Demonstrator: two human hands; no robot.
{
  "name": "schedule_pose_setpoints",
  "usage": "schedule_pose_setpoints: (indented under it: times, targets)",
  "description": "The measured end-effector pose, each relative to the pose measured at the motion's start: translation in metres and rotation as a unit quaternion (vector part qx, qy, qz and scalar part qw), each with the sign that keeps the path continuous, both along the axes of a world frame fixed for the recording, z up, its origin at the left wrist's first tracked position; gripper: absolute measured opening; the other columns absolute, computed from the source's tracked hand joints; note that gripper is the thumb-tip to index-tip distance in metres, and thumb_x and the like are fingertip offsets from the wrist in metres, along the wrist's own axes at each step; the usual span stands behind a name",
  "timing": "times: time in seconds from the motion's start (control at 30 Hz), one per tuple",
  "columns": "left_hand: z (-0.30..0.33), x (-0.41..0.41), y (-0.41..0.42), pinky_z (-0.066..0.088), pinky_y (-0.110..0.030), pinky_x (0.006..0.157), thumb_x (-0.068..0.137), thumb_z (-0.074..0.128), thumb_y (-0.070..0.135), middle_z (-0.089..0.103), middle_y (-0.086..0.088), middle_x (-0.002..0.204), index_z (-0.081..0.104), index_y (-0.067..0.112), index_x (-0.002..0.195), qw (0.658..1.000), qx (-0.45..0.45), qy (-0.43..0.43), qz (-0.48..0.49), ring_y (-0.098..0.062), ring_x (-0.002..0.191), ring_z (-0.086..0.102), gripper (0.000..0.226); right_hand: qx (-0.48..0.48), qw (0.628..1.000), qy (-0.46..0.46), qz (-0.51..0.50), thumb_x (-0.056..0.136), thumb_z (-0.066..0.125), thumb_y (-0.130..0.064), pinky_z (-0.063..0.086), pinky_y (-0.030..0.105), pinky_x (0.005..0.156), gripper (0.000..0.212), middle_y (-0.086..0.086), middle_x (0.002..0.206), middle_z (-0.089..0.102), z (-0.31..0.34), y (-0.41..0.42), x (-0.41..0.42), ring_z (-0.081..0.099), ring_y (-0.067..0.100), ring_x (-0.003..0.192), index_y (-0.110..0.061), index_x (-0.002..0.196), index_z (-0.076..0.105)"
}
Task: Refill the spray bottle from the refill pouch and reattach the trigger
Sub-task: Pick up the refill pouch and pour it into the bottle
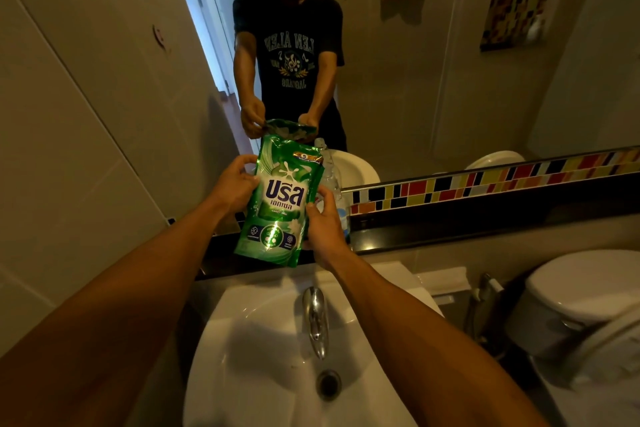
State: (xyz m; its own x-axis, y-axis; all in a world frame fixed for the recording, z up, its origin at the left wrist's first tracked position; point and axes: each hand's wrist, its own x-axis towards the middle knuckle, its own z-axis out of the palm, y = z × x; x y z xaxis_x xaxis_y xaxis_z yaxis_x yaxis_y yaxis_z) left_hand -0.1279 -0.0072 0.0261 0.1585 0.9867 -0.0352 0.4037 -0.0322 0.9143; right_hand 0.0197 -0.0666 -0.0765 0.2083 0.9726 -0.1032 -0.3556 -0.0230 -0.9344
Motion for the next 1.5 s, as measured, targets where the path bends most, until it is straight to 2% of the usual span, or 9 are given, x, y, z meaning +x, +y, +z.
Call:
schedule_pose_setpoints:
  times: [0.23,0.43,0.57,0.7,0.83,1.07,1.23,1.37,1.5]
  targets:
    - [0.007,-0.002,0.007,0.052,-0.036,0.06,0.098,0.05,0.002,0.063,-0.014,0.091,0.045,0.019,0.136,0.999,-0.002,0.032,0.0,-0.024,0.073,0.062,0.042,-0.001,0.999,0.036,-0.003,0.104,0.054,-0.025,0.064,0.06,0.081,0.039,-0.008,0.111,0.073,-0.002,0.006,-0.005,0.076,0.023,0.1,-0.061,0.12,0.053]
    - [0.011,-0.003,0.013,0.055,-0.045,0.069,0.097,0.05,0.001,0.063,-0.014,0.089,0.048,0.024,0.133,0.999,-0.018,0.031,0.001,-0.025,0.074,0.063,0.043,-0.004,0.998,0.061,-0.006,0.106,0.051,-0.022,0.065,0.045,0.071,0.041,-0.003,0.115,0.074,-0.001,0.006,-0.01,0.078,0.019,0.093,-0.055,0.13,0.05]
    - [0.015,-0.003,0.015,0.055,-0.053,0.08,0.098,0.049,0.002,0.063,-0.016,0.095,0.049,0.024,0.133,0.999,-0.022,0.038,-0.002,-0.029,0.08,0.064,0.041,-0.003,0.998,0.069,-0.007,0.106,0.051,-0.022,0.066,0.048,0.071,0.041,-0.005,0.109,0.077,0.0,0.007,-0.01,0.079,0.017,0.088,-0.057,0.127,0.051]
    - [0.018,-0.002,0.016,0.056,-0.049,0.075,0.098,0.049,0.002,0.064,-0.015,0.093,0.049,0.023,0.132,0.999,-0.026,0.042,-0.01,-0.027,0.078,0.064,0.04,-0.003,0.998,0.07,-0.007,0.107,0.051,-0.022,0.064,0.06,0.08,0.04,-0.004,0.108,0.075,0.0,0.008,-0.01,0.078,0.021,0.091,-0.052,0.134,0.048]
    - [0.023,0.0,0.015,0.052,-0.034,0.057,0.098,0.048,0.001,0.065,-0.013,0.092,0.047,0.023,0.134,0.998,-0.024,0.065,-0.014,-0.022,0.074,0.064,0.042,-0.005,0.996,0.087,-0.007,0.108,0.049,-0.019,0.064,0.059,0.081,0.042,-0.001,0.112,0.074,0.003,0.006,-0.013,0.076,0.025,0.097,-0.052,0.134,0.047]
    - [0.028,0.004,0.016,0.047,-0.024,0.041,0.099,0.048,0.001,0.063,-0.01,0.085,0.046,0.023,0.136,0.995,-0.024,0.094,-0.008,-0.018,0.064,0.059,0.043,-0.007,0.996,0.086,-0.01,0.109,0.046,-0.021,0.059,0.067,0.087,0.042,0.001,0.114,0.073,0.006,0.006,-0.015,0.074,0.031,0.105,-0.046,0.142,0.045]
    - [0.029,0.004,0.019,0.046,-0.031,0.053,0.099,0.048,0.002,0.063,-0.01,0.086,0.044,0.022,0.139,0.994,-0.018,0.109,-0.013,-0.02,0.068,0.06,0.045,-0.012,0.995,0.096,-0.013,0.109,0.046,-0.02,0.059,0.066,0.088,0.042,-0.003,0.11,0.074,0.006,0.006,-0.016,0.074,0.03,0.105,-0.043,0.144,0.044]
    - [0.029,0.004,0.02,0.048,-0.033,0.056,0.098,0.049,0.001,0.063,-0.011,0.087,0.045,0.021,0.139,0.993,-0.014,0.118,-0.014,-0.021,0.07,0.059,0.046,-0.012,0.995,0.101,-0.009,0.109,0.046,-0.021,0.064,0.057,0.078,0.042,-0.005,0.108,0.075,0.006,0.005,-0.015,0.075,0.028,0.101,-0.045,0.143,0.044]
    - [0.03,0.003,0.02,0.047,-0.032,0.054,0.097,0.05,0.001,0.062,-0.011,0.085,0.045,0.021,0.138,0.991,-0.005,0.13,-0.016,-0.021,0.066,0.058,0.046,-0.012,0.995,0.101,-0.01,0.109,0.046,-0.021,0.065,0.056,0.077,0.041,-0.008,0.105,0.075,0.006,0.006,-0.016,0.076,0.027,0.101,-0.045,0.142,0.045]
